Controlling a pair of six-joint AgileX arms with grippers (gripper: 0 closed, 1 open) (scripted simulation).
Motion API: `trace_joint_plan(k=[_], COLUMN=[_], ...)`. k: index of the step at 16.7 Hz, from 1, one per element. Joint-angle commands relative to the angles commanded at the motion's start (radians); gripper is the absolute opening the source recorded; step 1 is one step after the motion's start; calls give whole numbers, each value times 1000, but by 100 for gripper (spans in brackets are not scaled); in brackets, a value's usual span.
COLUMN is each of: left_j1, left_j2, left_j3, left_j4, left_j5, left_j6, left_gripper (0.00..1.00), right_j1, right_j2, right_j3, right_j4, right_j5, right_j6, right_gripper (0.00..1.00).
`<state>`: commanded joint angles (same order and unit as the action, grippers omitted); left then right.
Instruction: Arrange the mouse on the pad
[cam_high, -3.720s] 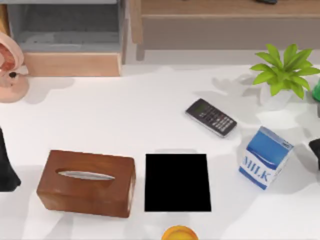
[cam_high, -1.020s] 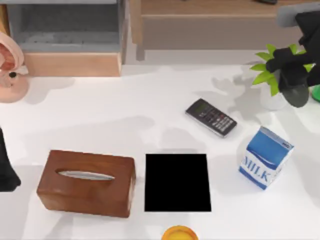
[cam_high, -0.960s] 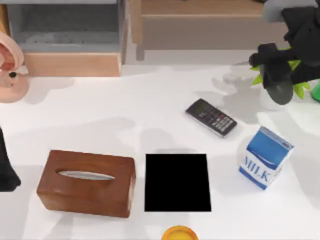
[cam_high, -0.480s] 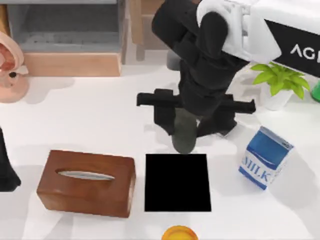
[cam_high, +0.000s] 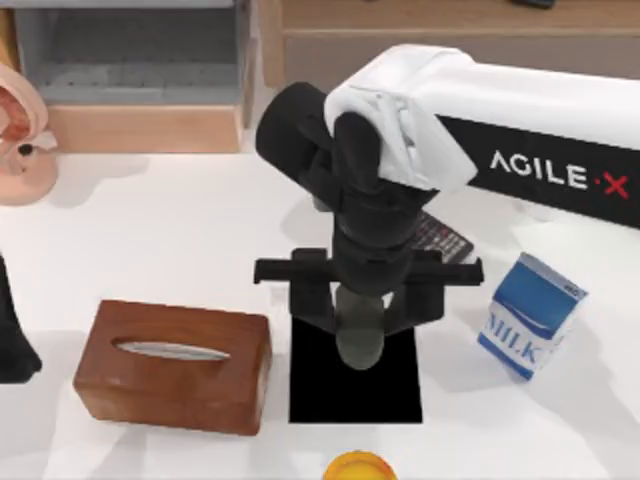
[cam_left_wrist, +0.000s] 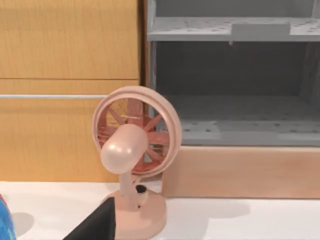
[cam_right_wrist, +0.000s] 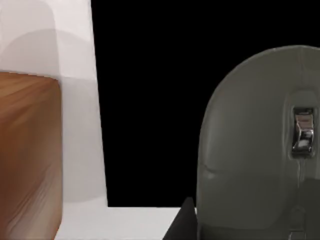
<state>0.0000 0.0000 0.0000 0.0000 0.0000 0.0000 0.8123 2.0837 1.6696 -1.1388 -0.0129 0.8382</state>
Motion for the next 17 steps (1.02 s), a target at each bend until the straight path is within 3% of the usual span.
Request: trace_joint_plan(k=[17], left_j1=[0], left_j2=[0], left_j3=[0], left_j4=[0], left_j5=[0], left_j6=[0], left_gripper=[100], right_j1=[-12], right_j2=[-26], right_j3=[-99], right_j4=[80], right_j5=[18], right_j6=[-93], right_gripper=[0])
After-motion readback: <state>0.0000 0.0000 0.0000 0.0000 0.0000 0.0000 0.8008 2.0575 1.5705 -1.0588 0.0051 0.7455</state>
